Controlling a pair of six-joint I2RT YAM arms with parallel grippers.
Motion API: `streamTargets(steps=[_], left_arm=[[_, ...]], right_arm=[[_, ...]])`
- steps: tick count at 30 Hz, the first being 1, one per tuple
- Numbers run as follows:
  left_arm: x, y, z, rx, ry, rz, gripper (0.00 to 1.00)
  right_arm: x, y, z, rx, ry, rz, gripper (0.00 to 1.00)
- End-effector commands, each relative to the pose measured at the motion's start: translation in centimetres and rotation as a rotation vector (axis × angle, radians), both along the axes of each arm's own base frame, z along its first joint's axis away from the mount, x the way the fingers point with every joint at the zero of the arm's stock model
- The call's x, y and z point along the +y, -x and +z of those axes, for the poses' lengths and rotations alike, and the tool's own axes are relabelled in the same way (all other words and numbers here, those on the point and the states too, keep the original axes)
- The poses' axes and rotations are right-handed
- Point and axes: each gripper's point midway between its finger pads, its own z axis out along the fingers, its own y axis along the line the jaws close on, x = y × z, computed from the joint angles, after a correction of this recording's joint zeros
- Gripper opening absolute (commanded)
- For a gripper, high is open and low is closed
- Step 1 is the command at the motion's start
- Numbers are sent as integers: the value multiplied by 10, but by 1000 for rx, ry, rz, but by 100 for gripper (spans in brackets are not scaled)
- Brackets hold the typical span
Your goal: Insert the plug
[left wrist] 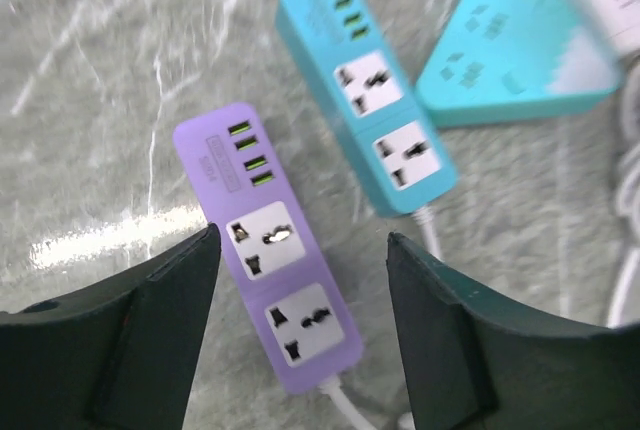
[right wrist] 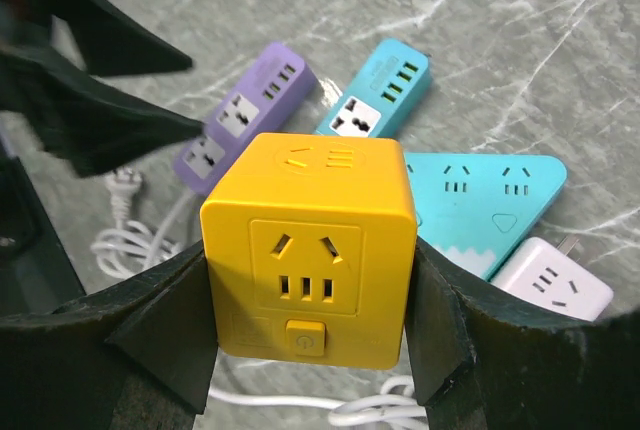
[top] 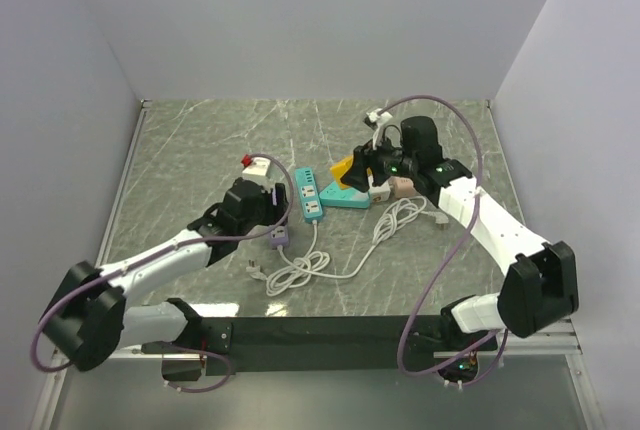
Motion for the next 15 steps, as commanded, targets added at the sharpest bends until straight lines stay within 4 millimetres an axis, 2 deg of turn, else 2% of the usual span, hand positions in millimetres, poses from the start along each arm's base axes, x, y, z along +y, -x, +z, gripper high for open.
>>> streamTargets(steps=[1, 4, 9, 13, 15], left_arm=[[-4, 1, 28, -95, 82, -10, 74], [-2, 3, 24, -88, 72, -12, 73], [12, -6, -3, 12, -23, 105, 72], [20, -7, -5, 16, 18, 195, 73], [23, -4, 8, -17, 99, 230, 74]], right_arm=[[11, -14, 19, -113, 62, 48, 0], [20, -18, 11, -100, 91, 49, 0], [30, -17, 6, -84, 101, 85, 0], [57, -4, -6, -106, 179, 182, 0], [67, -1, -16, -114, 219, 236, 0]])
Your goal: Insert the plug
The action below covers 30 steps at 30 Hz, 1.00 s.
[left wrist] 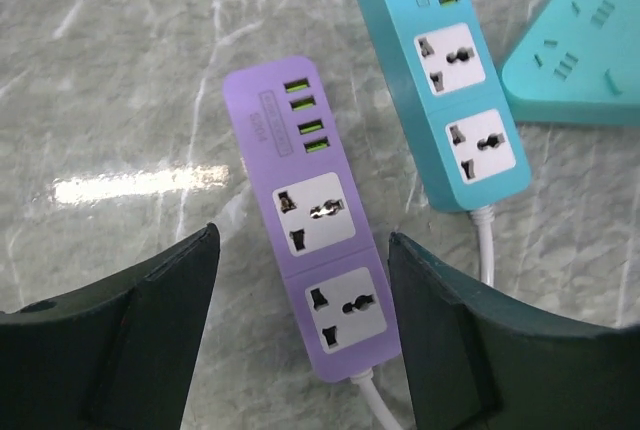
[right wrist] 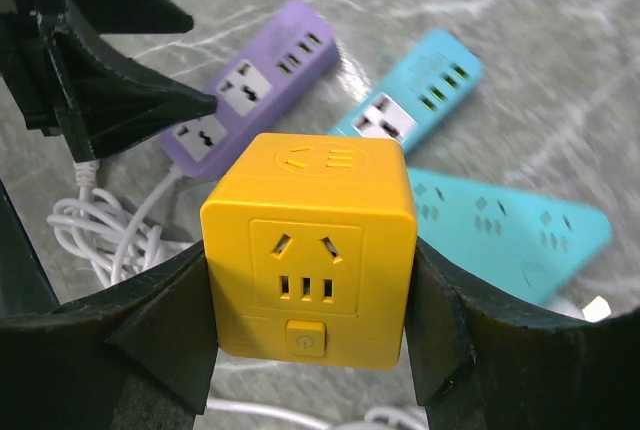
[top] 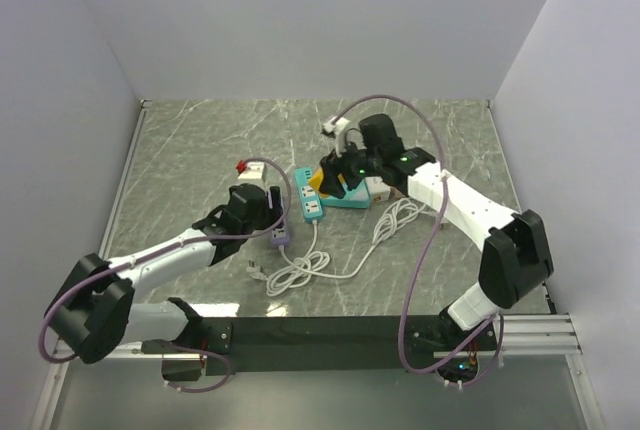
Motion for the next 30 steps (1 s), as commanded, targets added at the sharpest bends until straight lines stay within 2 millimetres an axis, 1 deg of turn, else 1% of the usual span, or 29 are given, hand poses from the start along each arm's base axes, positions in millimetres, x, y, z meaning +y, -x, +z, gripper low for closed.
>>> streamTargets(steps=[1, 2, 3, 4, 5, 6, 7, 8, 9, 10, 11, 12, 13, 14, 16, 17, 19, 21, 22, 23, 24, 28, 30], left_arm=[[9, -3, 28, -88, 126, 125, 75], [11, -2, 36, -103, 159, 138, 76], [11, 0, 37, -95, 183, 144, 77], [11, 1, 35, -83, 189, 148, 78], [16, 2, 31, -68, 178, 166, 79], [17, 2, 29, -59, 183, 174, 79], [19, 3, 24, -48, 177, 179, 79], [23, 2, 22, -40, 181, 188, 79], [24, 1, 21, -36, 189, 191, 80], [26, 2, 17, -23, 198, 191, 80], [34, -1, 19, -30, 216, 211, 80], [31, 0, 20, -26, 247, 191, 81], [34, 2, 18, -22, 257, 192, 81], [39, 1, 23, -37, 274, 206, 82], [42, 3, 25, -43, 292, 203, 83], [47, 3, 32, -60, 307, 209, 83], [48, 5, 33, -55, 326, 201, 84], [50, 5, 38, -75, 352, 200, 84], [47, 7, 38, -68, 368, 175, 85], [50, 6, 36, -63, 371, 178, 85], [50, 6, 35, -58, 375, 171, 85], [50, 5, 27, -40, 390, 156, 86], [49, 5, 28, -42, 400, 146, 86]], right_arm=[[27, 1, 12, -99, 35, 118, 0], [35, 6, 9, -100, 42, 151, 0], [42, 4, 5, -112, 56, 180, 0], [48, 4, 2, -121, 67, 196, 0], [53, 4, 0, -130, 77, 211, 0], [64, 6, -4, -141, 101, 249, 0], [67, 3, -6, -153, 127, 250, 0], [70, 5, -11, -152, 152, 266, 0], [81, 6, -14, -174, 173, 301, 0], [85, 8, -17, -180, 188, 326, 0], [87, 10, -21, -187, 208, 367, 0], [92, 9, -25, -188, 216, 381, 0], [97, 12, -25, -197, 218, 403, 0], [100, 11, -27, -215, 227, 419, 0], [107, 15, -34, -227, 243, 449, 0], [108, 15, -37, -241, 257, 460, 0], [114, 16, -43, -243, 274, 486, 0], [121, 18, -50, -252, 290, 518, 0], [124, 18, -49, -255, 291, 526, 0], [128, 20, -47, -263, 291, 544, 0], [130, 21, -53, -254, 296, 560, 0], [138, 18, -57, -265, 305, 589, 0], [141, 16, -60, -259, 318, 601, 0]])
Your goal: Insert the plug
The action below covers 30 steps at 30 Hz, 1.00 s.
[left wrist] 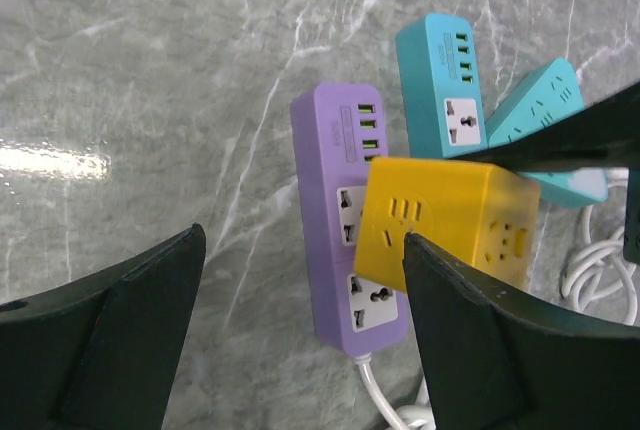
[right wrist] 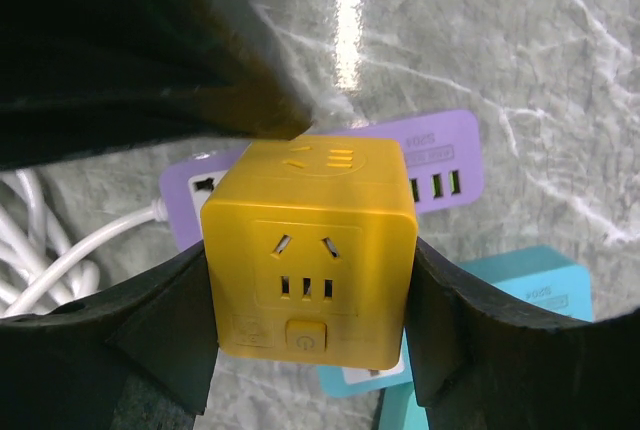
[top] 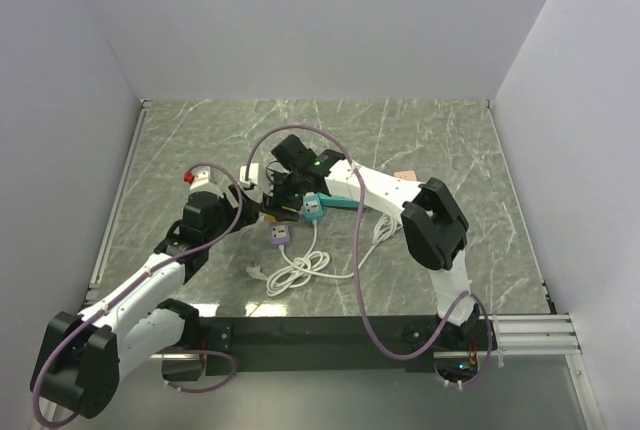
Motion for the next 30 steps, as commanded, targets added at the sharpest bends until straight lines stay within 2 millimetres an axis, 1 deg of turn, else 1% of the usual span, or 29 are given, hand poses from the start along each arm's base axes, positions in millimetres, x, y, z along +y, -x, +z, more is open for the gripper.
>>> streamTargets(steps=[1, 2, 5, 10, 14, 22, 24, 28, 30], left_arm=[[-11, -3, 11, -39, 56, -50, 86], [-11, -3, 11, -42, 58, -57, 86], [-10, -4, 13, -51, 54, -56, 86], [-8, -3, 7, -32, 41, -65, 86], [-9, -4, 6, -35, 41, -71, 86], [-5, -5, 6, -34, 35, -63, 86], [-4, -6, 5, -34, 32, -63, 86], [-3, -7, 4, -33, 34, -62, 87], [-4, -7, 3, -31, 37, -66, 87]], right_arm=[[15, -9, 21, -56, -29, 48, 0], [15, -9, 17, -41, -10, 56, 0], [14, -10, 12, -30, 14, 58, 0], [11, -10, 9, -27, 42, 63, 0], [6, -6, 7, -11, 58, 68, 0], [7, 4, 5, 32, 48, 95, 0], [6, 8, 1, 51, 56, 99, 0], [3, 10, 0, 56, 62, 88, 0], [3, 14, 1, 57, 59, 95, 0]])
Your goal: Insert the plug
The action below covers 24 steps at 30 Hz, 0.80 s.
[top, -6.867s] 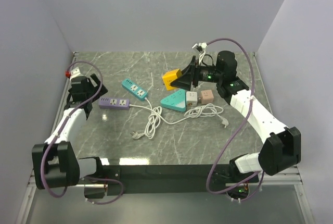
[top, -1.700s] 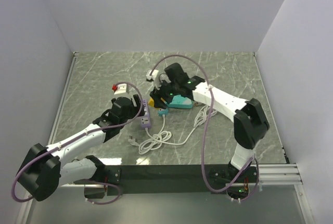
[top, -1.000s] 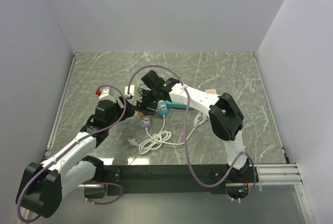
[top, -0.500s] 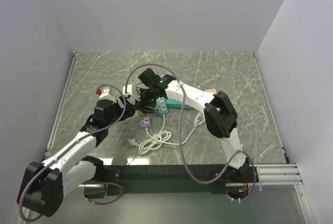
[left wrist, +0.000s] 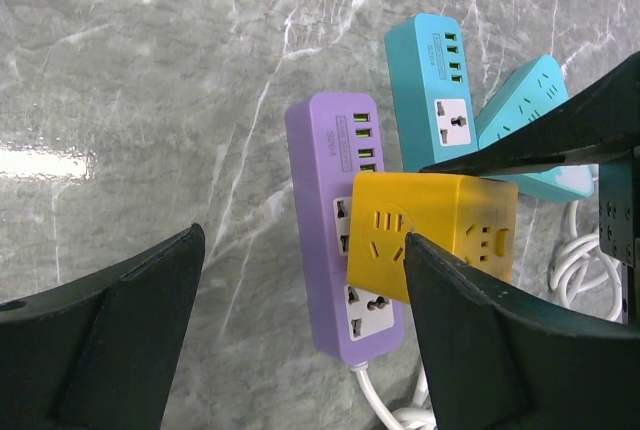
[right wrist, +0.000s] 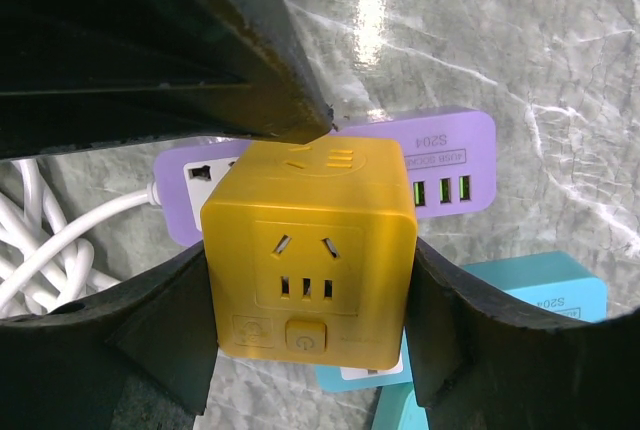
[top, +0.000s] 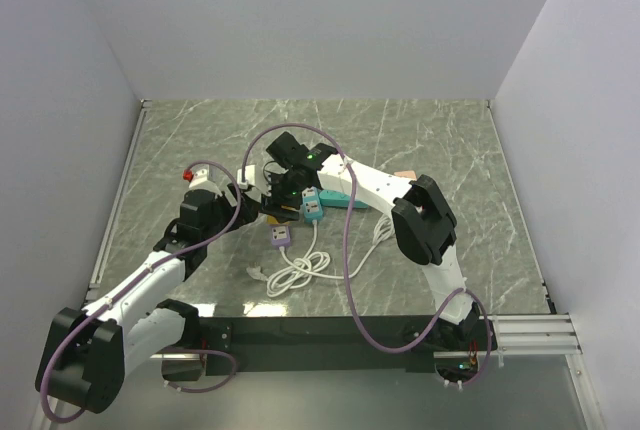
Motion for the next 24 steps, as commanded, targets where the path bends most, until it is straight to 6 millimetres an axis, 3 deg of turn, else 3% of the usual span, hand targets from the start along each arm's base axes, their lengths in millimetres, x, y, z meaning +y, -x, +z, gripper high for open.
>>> streamTargets(steps=[1, 24], left_arm=[[-3, -5, 6, -37, 6, -23, 87], [-9, -2, 0, -25, 30, -54, 87]], right_arm=[[3, 11, 12, 15, -22, 31, 0], [26, 17, -1, 21, 38, 106, 0]])
